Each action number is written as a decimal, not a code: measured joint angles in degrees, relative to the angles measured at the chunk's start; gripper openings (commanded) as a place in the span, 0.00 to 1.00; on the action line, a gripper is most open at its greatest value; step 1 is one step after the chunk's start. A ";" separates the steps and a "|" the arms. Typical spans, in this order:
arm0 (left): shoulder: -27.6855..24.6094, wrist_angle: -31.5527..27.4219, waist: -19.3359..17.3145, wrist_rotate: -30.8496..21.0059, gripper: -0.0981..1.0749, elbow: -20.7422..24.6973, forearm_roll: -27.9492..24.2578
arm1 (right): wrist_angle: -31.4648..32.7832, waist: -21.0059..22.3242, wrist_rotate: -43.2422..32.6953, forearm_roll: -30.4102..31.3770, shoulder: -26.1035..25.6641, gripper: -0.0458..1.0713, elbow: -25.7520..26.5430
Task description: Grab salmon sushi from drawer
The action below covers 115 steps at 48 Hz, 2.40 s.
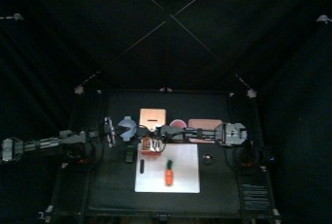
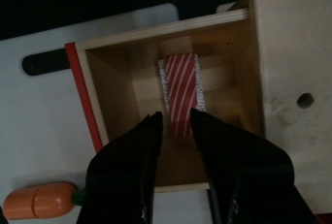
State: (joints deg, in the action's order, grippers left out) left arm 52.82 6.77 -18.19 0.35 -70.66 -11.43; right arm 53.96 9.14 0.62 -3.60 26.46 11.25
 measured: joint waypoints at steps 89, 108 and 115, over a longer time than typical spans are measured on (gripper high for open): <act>0.00 -0.53 -0.79 0.00 0.19 -0.62 0.00 | 0.35 -0.26 -0.09 4.66 5.19 0.74 1.32; 0.00 -0.44 -0.88 0.00 0.19 -0.53 0.00 | 0.35 -0.26 -0.26 4.75 5.19 0.74 1.32; 0.09 -0.53 -0.79 -0.09 0.19 -0.62 0.00 | 0.35 -0.26 -0.44 4.83 5.19 0.74 1.41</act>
State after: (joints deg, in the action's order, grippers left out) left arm 52.91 6.24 -18.98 0.26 -71.28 -11.43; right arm 54.32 8.88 0.18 1.23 31.64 12.66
